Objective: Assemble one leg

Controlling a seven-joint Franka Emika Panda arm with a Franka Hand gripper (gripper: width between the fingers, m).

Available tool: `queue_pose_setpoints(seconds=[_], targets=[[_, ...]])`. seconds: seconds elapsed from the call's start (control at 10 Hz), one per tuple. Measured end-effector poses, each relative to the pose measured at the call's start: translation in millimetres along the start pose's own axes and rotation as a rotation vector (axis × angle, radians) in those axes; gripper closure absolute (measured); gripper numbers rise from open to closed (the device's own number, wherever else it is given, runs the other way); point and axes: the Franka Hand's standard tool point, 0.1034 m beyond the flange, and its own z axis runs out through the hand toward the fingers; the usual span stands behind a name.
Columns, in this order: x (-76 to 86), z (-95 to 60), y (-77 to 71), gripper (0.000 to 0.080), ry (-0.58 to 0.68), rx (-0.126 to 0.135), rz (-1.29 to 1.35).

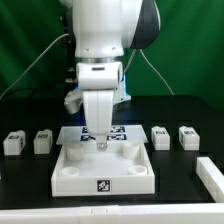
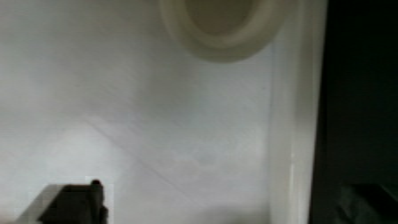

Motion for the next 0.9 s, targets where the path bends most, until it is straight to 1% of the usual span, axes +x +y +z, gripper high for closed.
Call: queue_pose_setpoints(seconds=[0.1, 0.2, 0.4, 0.7, 0.8, 0.9], targets=[[1.1, 6.5, -1.2, 0.015, 0.004, 0.001, 0.004], [2.1, 11.2, -3.0, 0.015, 0.005, 0.009, 0.005], [1.6, 11.4, -3.4, 0.015, 0.005, 0.011, 0.006], [1.5, 11.9, -4.1, 0.0556, 0.005, 0.012, 0.006], [1.5, 12.0, -4.2, 0.0556, 0.005, 0.012, 0.006], [1.6, 11.9, -4.1, 0.0727, 0.005, 0.012, 0.006]])
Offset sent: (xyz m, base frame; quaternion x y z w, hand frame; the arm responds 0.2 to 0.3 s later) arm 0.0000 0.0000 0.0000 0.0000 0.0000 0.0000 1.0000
